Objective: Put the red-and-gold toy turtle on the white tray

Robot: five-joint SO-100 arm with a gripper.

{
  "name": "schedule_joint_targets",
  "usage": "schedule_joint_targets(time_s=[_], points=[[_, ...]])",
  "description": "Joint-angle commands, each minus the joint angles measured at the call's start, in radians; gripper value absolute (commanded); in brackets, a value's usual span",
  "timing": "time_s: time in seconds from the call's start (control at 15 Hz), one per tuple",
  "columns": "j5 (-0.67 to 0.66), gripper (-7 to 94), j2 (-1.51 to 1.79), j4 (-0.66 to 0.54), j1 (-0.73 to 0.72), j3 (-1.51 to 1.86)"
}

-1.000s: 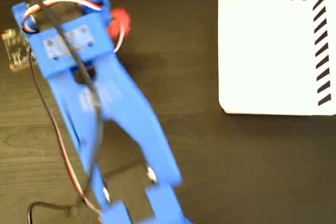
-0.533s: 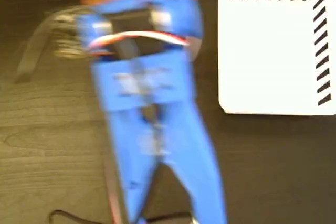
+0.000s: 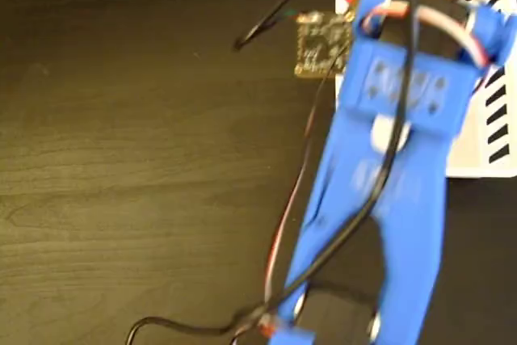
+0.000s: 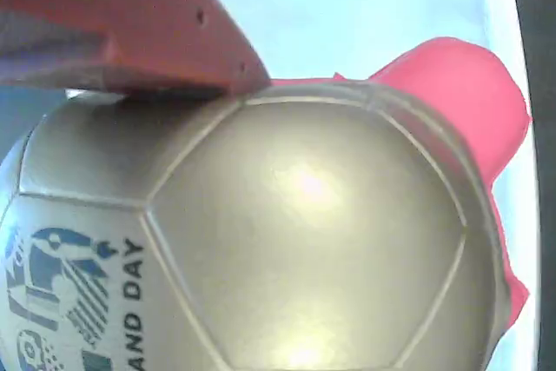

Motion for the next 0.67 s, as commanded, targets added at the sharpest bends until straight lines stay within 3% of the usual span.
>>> schedule_joint_targets(time_s=[0.0, 0.6], points=[[0.100, 0, -0.092, 0.025, 0.035, -0.201], [0.201, 0, -0.353, 0.002, 0.103, -0.420]])
